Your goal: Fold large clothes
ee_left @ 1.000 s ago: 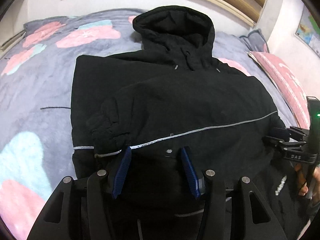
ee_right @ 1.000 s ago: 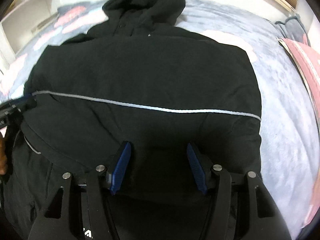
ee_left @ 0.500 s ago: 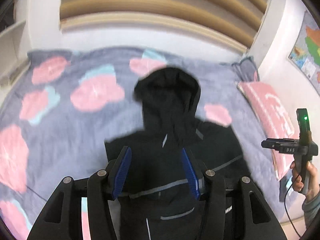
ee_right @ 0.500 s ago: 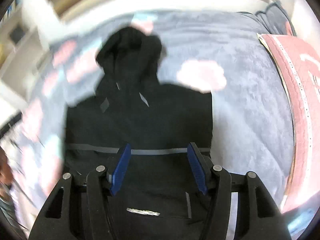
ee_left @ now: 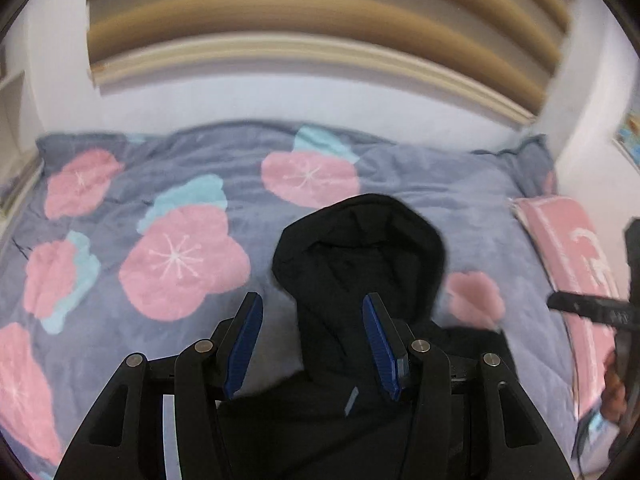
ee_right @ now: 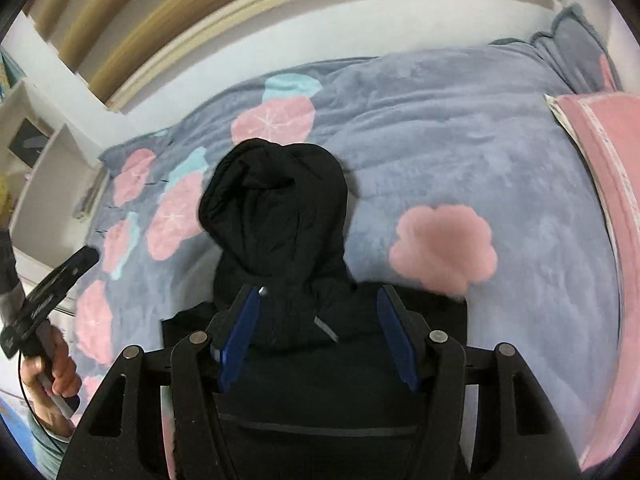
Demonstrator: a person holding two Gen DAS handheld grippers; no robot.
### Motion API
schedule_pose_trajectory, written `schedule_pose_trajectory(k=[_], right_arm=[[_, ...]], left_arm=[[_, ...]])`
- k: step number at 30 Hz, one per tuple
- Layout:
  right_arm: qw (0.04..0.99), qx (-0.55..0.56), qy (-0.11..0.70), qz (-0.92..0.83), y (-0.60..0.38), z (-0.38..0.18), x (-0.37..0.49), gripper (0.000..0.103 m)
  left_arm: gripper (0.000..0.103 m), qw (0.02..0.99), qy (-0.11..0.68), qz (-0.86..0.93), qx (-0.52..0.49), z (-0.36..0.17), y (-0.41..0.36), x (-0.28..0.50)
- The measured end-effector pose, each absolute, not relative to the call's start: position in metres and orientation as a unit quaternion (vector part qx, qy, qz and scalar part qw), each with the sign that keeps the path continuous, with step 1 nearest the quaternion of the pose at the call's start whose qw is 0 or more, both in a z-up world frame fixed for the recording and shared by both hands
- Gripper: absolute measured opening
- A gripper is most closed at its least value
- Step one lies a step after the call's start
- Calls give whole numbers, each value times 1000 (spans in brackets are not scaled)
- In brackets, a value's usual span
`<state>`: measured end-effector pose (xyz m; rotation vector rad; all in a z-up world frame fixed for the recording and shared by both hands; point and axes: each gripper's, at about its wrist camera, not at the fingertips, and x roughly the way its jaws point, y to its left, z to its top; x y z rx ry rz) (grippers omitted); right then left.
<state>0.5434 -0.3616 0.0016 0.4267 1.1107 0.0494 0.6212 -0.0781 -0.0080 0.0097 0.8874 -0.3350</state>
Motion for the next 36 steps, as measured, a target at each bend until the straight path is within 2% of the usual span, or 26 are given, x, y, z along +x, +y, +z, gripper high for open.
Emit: schedule_pose_trajectory(k=[9, 15, 17, 19, 20, 21, 22, 23, 25, 28, 30, 33, 34, 36], right_arm=[[831, 164, 530, 36, -334, -50, 630, 64], [825, 123, 552, 8, -311, -89, 674, 63], [822, 80, 563, -27, -307, -104, 684, 37], [823, 38, 565, -46, -313, -109, 688, 18], [826, 36, 561, -47, -323, -107, 687, 12], [828, 56, 556, -44, -342, -103, 684, 12], [827, 82, 556, -36, -355, -102, 681, 11], [821, 138, 554, -15, -376, -101, 674, 11], [825, 167, 541, 5, -387, -101, 662, 11], [836, 124, 534, 1, -376, -119, 648, 11], [818, 140, 557, -6, -378, -159, 647, 11], [772, 197, 604, 8, -385, -219, 652, 11], [766, 217, 605, 13, -387, -229, 652, 11], [769, 222, 599, 16, -390, -225, 652, 13]], left_arm=[[53, 851, 498, -163, -25, -110, -99, 721], [53, 843, 517, -147, -16, -149, -110, 756], [53, 844, 520, -134, -3, -159, -116, 767], [51, 840, 531, -110, 30, -171, -121, 779], [32, 843, 529, -78, 55, -175, -119, 784], [24, 841, 533, -76, 48, -177, -113, 790], [22, 838, 539, -85, -2, -174, -98, 794], [21, 838, 532, -95, -72, -165, -79, 794], [21, 839, 506, -126, -156, -142, -56, 779], [21, 851, 485, -150, -133, -120, -59, 746], [22, 838, 512, -142, -128, -140, -58, 741], [24, 780, 606, -110, -110, -216, -56, 755], [25, 769, 618, -118, -112, -234, -56, 757], [26, 790, 586, -135, -116, -232, -52, 749]])
